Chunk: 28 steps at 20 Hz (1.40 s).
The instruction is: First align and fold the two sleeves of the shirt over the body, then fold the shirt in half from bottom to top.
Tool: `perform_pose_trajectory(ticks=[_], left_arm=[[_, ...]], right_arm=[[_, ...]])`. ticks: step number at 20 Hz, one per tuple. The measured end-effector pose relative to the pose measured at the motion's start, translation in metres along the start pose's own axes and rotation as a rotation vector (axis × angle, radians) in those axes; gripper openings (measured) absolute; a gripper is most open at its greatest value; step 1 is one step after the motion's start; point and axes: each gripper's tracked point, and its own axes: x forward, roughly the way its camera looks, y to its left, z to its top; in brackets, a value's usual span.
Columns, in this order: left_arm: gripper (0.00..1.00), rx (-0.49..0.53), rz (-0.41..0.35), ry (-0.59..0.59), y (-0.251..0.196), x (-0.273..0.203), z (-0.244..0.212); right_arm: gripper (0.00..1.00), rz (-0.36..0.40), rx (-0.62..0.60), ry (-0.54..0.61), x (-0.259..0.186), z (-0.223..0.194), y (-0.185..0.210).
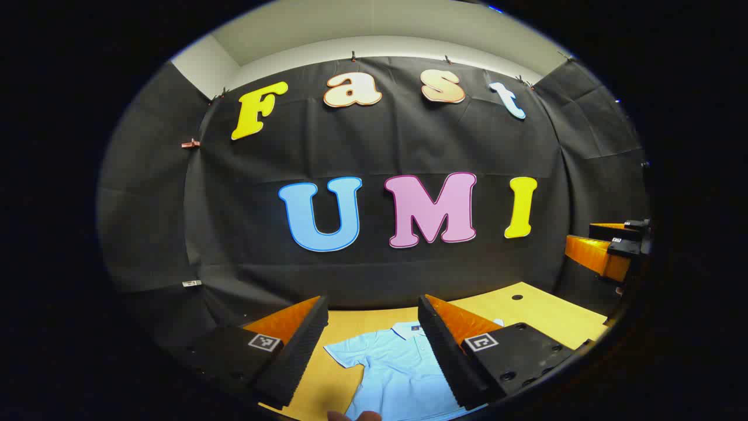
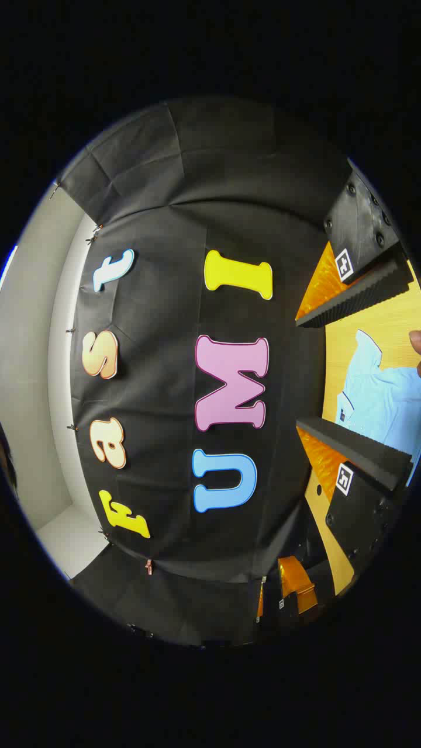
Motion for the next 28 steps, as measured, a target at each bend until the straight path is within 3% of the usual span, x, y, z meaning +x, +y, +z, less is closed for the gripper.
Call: perform_pose_trajectory(ticks=[21,28], left_arm=[[0.99,0.003,-0.030,0.007,0.000,0.004,-0.002],[0.98,0.012,-0.030,0.037,-0.007,0.006,-0.015]], right_arm=[[0.96,0.027,-0.044,0.043,0.015,-0.011,0.019],[0.96,-0.029,0.073,0.221,0.088,-0.075,-0.014]])
